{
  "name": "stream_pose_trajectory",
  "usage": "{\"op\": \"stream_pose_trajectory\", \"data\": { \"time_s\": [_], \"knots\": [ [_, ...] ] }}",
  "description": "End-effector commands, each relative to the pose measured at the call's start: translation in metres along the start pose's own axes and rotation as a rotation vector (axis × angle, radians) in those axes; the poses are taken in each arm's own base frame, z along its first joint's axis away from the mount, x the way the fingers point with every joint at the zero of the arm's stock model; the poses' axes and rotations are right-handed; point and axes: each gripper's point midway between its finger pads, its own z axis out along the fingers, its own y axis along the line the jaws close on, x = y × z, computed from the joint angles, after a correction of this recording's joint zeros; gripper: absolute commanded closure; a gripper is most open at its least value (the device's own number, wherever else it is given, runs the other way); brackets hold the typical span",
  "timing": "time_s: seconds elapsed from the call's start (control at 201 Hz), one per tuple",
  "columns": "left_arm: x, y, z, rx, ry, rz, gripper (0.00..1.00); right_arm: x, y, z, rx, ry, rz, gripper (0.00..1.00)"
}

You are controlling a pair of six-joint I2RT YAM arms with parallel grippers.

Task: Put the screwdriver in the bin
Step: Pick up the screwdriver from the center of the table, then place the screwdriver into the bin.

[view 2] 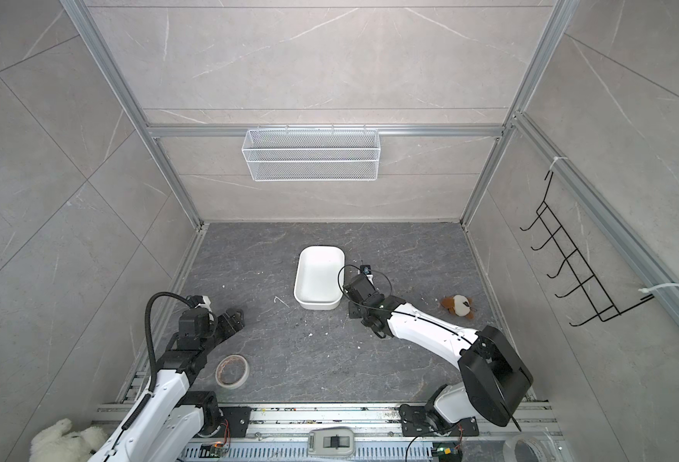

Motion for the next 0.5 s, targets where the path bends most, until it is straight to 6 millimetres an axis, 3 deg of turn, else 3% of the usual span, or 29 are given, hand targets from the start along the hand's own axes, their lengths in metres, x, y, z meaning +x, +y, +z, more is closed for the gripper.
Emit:
{"op": "stream_pose_trajectory", "data": {
  "time_s": [0.0, 0.159, 0.274, 0.498],
  "knots": [
    [-0.01, -0.005, -0.004, 0.018, -0.04, -0.012, 0.09, -0.028, 0.025, -0.009, -0.08, -0.036, 0.017, 0.85],
    [-0.011, -0.004, -0.006, 0.017, -0.053, -0.014, 0.09, -0.05, 0.067, -0.002, -0.201, -0.048, 0.058, 0.84],
    [-0.011, -0.004, -0.008, 0.016, -0.059, -0.016, 0.09, -0.055, 0.097, 0.012, -0.246, -0.016, 0.041, 0.83],
    [-0.012, -0.003, -0.011, 0.017, -0.077, -0.018, 0.09, -0.054, 0.124, 0.05, -0.256, 0.045, 0.055, 0.83]
  ]
}}
